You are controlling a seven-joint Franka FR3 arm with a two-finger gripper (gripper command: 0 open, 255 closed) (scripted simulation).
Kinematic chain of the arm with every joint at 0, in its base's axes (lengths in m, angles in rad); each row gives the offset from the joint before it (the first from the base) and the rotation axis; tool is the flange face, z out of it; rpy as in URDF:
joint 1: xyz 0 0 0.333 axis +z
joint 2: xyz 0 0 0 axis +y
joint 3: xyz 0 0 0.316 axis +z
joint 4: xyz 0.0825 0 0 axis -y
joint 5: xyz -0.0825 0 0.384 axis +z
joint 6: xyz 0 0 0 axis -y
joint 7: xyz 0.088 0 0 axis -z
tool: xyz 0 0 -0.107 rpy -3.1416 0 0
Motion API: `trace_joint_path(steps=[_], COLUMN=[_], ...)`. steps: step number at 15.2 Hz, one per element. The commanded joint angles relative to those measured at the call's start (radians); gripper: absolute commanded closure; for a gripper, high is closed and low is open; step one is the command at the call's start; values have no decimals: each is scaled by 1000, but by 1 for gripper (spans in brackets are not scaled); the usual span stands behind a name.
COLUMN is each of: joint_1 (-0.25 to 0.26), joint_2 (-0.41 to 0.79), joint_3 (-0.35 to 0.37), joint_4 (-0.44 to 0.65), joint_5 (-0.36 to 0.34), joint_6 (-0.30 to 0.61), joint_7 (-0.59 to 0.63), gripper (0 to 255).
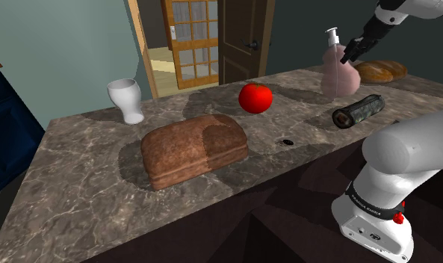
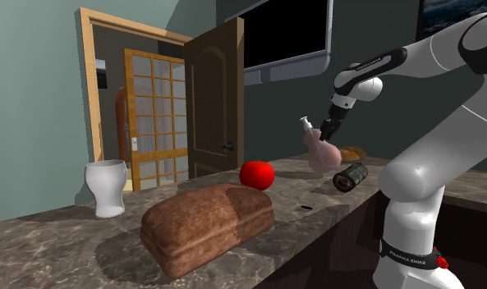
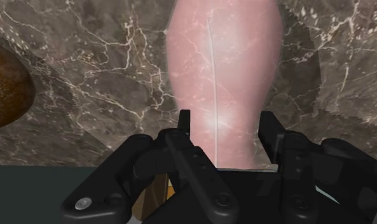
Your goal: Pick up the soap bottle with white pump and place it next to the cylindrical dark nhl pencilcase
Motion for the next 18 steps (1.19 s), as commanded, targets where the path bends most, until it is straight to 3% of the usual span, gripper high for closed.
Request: trace_joint_path(steps=[1,2,7,11,18], joint_1=[0,0,0,-19,-19], joint_2=[7,6,7,-50,-50], joint_3=[-3,-4,-3,23,23], joint_4=[-7,-8,-7,73,73], joint_5=[-1,-1,-1,-7,-7], joint_6=[-2,-2,-2,-140,-140], joint_7=[-2,-3,-2,7,7], gripper=[255,0,0,0,0])
